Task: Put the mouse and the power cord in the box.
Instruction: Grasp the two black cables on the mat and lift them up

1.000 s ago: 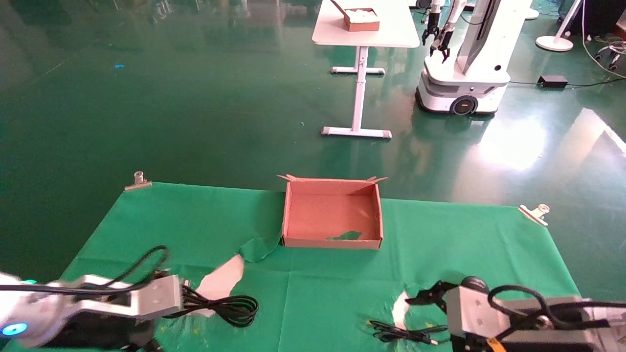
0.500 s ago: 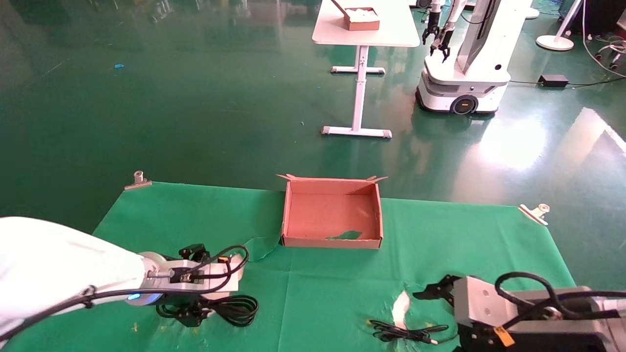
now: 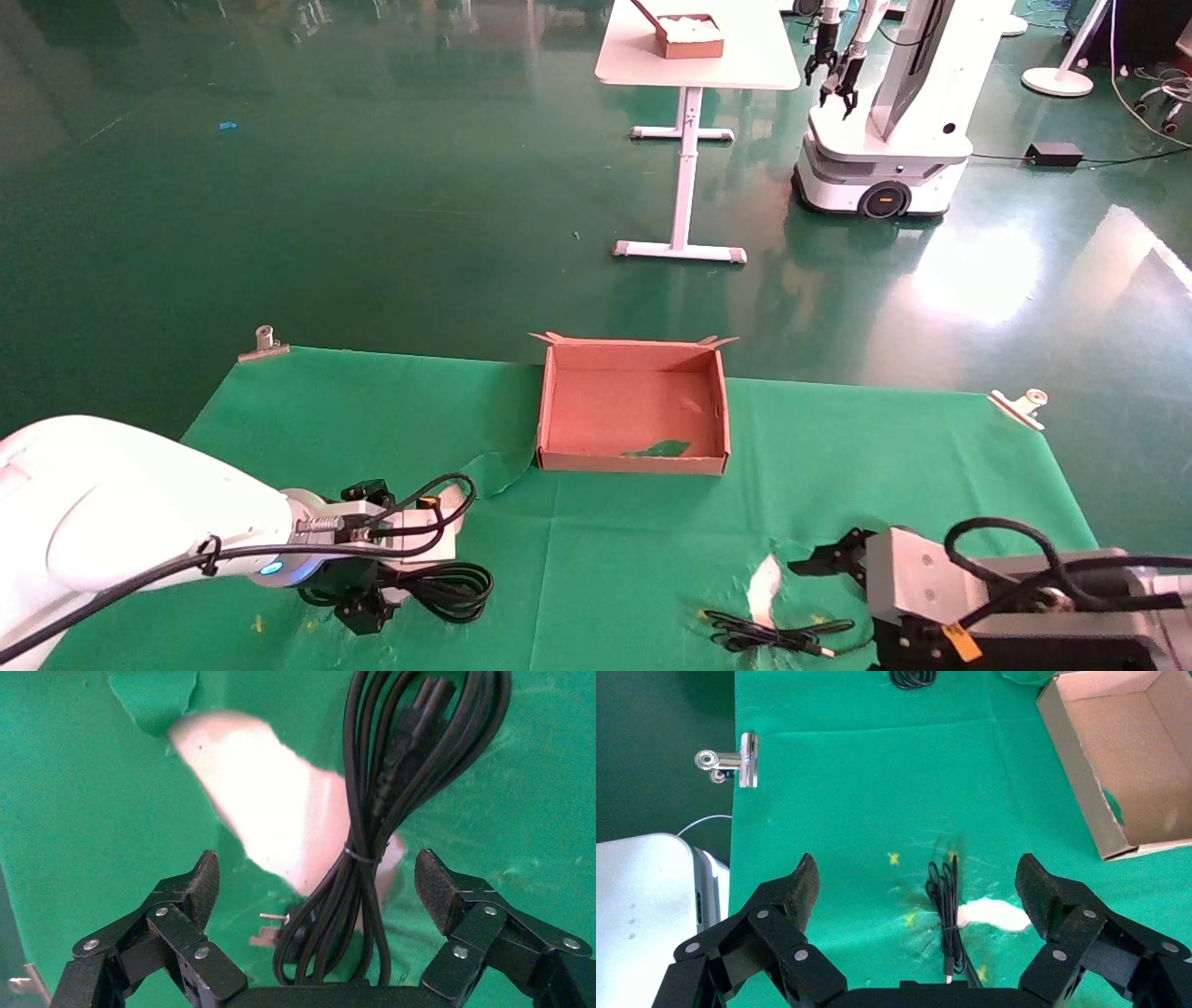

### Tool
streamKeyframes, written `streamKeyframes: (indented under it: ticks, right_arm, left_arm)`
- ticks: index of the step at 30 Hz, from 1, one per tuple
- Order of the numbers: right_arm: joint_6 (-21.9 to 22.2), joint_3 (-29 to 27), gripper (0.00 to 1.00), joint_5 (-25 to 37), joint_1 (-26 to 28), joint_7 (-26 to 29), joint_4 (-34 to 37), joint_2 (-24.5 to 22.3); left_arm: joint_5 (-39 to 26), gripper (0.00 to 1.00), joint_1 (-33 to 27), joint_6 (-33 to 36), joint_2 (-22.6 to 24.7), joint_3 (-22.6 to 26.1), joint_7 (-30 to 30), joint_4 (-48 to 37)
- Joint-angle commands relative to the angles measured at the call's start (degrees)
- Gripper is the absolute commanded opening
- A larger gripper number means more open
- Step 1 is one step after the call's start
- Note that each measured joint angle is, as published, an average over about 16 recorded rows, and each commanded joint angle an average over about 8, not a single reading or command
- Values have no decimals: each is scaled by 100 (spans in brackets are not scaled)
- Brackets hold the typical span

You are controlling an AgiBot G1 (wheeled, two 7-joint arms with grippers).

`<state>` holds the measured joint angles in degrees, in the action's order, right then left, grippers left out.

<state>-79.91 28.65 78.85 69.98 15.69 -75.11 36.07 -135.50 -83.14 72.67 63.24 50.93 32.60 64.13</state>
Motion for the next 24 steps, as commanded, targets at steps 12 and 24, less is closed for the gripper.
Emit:
streamKeyframes:
  ticks: [12,24]
  right_arm:
    - [-9,4,100,-1,6,20,25,1]
    - [468,598,100,1637,359,-21,189,722]
  left_arm:
    - [-66,100,24,-183,131,0,45,-218]
    - [44,100,42,-280,161,-38,-30,-438]
